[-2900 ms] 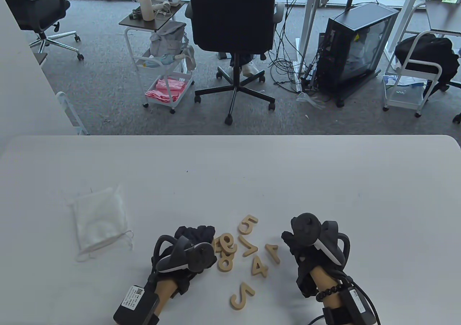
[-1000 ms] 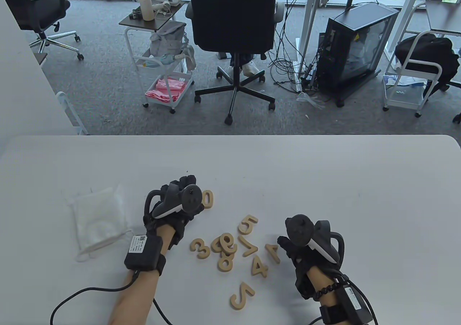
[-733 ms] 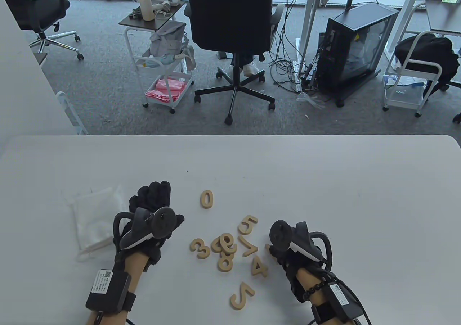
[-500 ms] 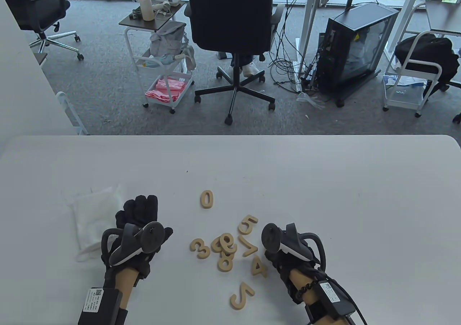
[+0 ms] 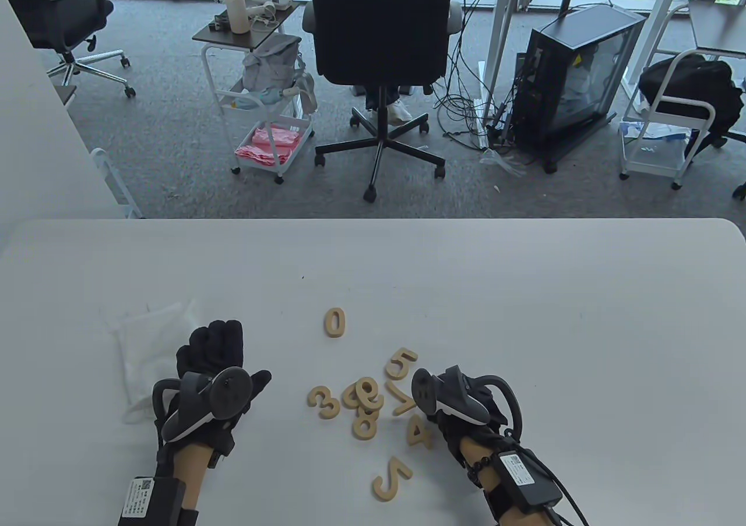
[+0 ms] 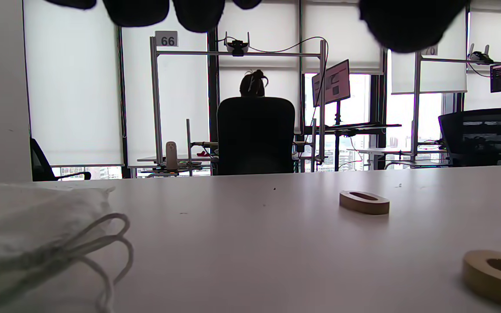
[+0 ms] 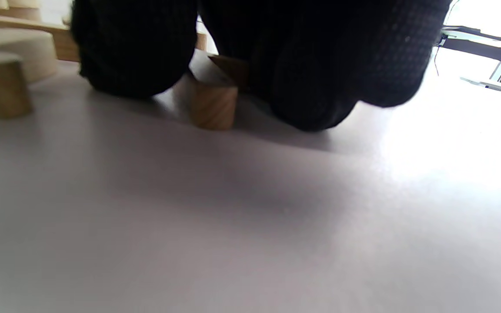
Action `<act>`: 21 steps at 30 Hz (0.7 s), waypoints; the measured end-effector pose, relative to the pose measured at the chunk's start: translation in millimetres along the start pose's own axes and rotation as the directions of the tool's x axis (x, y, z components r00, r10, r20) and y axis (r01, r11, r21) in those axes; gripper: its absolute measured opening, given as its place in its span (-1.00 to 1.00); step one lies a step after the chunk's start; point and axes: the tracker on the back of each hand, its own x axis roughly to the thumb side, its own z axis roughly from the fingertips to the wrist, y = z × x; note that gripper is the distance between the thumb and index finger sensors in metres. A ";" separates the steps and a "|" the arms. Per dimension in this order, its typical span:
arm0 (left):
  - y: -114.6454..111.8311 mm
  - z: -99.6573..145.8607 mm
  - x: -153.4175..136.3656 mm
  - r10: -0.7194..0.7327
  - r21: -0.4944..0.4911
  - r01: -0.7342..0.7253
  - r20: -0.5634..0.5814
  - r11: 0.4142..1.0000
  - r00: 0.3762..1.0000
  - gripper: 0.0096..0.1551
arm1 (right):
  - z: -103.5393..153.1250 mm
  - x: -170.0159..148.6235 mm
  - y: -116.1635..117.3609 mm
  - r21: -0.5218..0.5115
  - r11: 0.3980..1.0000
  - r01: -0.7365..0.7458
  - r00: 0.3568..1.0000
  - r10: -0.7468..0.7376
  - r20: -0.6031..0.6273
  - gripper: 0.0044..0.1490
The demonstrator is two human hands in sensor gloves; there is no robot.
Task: Empty bag and arrange number blocks in order
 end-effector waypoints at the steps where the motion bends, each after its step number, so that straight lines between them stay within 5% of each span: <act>1: 0.4 0.4 0.4 -0.001 0.002 0.001 0.001 1.000 1.000 0.17 | -0.1 0.3 -0.2 -0.004 1.000 -0.004 1.000 0.004 0.002 -0.20; 14: -1.2 1.8 -2.5 0.008 0.004 -0.008 -0.005 1.000 1.000 0.16 | -4.8 -9.6 0.0 -0.030 0.998 0.048 0.998 -0.047 0.047 -0.32; 21: -1.4 0.7 -3.9 0.013 0.004 -0.013 -0.009 1.000 1.000 0.16 | -1.4 -33.8 -9.7 -0.057 0.961 0.271 0.963 -0.271 0.007 -0.32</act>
